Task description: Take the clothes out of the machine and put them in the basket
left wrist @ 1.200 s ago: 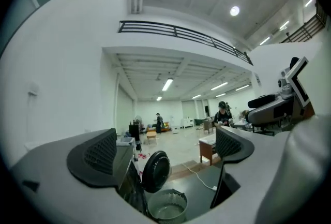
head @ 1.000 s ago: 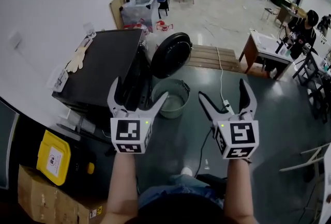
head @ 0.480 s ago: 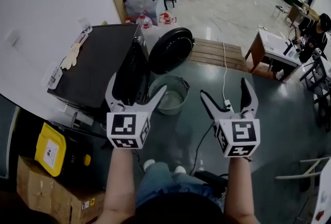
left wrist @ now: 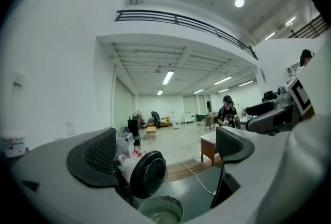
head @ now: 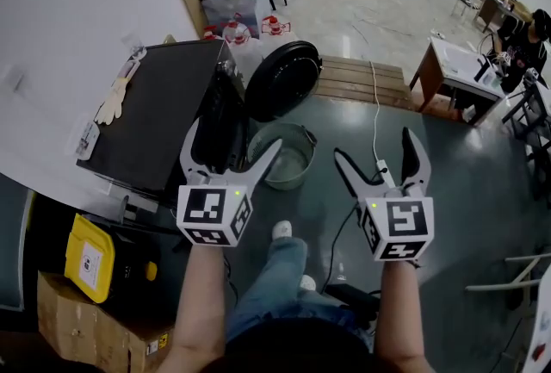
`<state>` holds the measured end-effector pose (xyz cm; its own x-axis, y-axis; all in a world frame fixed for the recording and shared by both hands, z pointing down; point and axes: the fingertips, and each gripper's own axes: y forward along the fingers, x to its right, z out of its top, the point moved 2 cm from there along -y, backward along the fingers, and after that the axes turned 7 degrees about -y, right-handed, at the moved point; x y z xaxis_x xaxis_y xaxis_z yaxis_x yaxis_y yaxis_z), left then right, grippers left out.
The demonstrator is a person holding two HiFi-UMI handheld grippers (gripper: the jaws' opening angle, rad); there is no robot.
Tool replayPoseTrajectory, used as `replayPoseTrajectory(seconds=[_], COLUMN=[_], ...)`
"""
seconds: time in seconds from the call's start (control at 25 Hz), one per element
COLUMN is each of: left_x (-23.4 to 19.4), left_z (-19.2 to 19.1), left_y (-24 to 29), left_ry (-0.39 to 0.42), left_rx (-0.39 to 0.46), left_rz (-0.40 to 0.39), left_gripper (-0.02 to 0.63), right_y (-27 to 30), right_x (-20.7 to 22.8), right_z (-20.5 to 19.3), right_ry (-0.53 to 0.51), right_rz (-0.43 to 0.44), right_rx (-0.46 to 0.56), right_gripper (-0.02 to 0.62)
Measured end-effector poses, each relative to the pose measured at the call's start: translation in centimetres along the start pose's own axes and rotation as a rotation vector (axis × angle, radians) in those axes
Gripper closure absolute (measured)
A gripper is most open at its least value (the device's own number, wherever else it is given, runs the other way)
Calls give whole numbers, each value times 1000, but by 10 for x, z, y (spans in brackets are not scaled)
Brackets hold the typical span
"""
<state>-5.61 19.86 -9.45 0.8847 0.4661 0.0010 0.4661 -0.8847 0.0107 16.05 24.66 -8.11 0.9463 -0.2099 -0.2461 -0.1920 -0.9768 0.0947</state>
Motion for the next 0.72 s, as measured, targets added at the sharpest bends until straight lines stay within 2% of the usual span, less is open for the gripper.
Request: replayPoseTrajectory(seconds=[0.28, 0.48, 0.72], left_x=[-34, -80, -127], left_z=[-16, -21, -39], left_y=[52, 99, 160], left_ry=[-2, -23, -22], left_rx=[-25, -22, -70], left_rz=[8, 35, 29], left_gripper=[38, 38, 38], right_y=[51, 118, 191], right_x=[15, 8, 0], right_z=[-8, -7, -10], right_ry=[3, -9, -15], right_rz=[-46, -25, -1], right_rx=[-38, -64, -112], right_gripper=[67, 67, 67])
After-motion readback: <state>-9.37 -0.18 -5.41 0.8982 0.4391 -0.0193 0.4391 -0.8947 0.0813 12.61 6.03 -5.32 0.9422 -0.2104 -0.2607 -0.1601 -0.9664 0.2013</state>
